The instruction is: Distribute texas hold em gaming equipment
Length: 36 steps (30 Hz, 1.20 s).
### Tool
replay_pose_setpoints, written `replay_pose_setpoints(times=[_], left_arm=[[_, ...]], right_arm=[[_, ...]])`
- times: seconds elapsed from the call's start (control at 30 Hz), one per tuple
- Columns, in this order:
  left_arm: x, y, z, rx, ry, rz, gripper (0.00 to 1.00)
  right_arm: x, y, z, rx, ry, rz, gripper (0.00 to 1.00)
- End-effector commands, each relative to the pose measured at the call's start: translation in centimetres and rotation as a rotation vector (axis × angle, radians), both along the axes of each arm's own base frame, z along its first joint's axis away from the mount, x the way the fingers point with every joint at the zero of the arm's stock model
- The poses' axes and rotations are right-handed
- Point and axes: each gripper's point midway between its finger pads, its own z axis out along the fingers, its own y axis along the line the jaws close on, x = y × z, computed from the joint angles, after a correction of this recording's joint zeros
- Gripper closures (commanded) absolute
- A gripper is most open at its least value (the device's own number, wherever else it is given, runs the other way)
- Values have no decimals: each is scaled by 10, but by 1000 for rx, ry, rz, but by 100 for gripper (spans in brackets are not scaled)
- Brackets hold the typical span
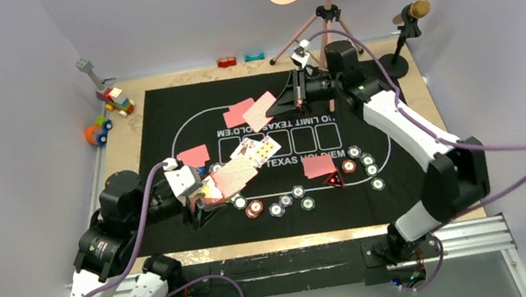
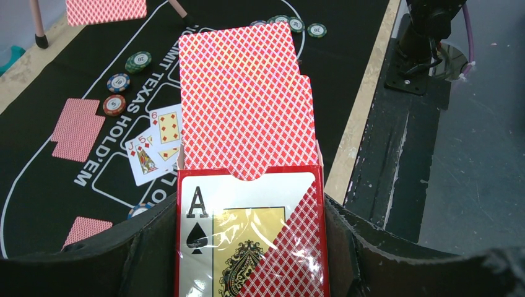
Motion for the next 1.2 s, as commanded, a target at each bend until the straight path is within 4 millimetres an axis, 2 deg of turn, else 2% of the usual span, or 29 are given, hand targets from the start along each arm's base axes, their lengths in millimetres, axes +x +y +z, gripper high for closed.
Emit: replay_pose_setpoints(times=[0.0, 0.1, 0.27, 0.47, 0.7, 0.97, 1.17], left_arm=[[1, -3, 23, -52, -61, -10, 97], [1, -3, 24, -53, -63, -10, 97], [1, -3, 22, -50, -56, -10, 97], [2, -4, 22, -51, -55, -7, 98], [3, -3, 22, -46, -59, -5, 98], [3, -3, 20, -44, -57, -6, 98], [3, -3, 21, -45, -57, -5, 98]], right_arm=[[36, -5, -45, -66, -29, -7, 100], [52, -4, -98, -137, 26, -2, 100], [74, -1, -163, -224, 86, 8, 100], [96, -2, -203, -294, 116, -38, 100], [94, -11, -252, -345, 185, -49, 100], [82, -28, -281, -437, 229, -61, 100], [79, -49, -299, -568, 258, -104, 100]])
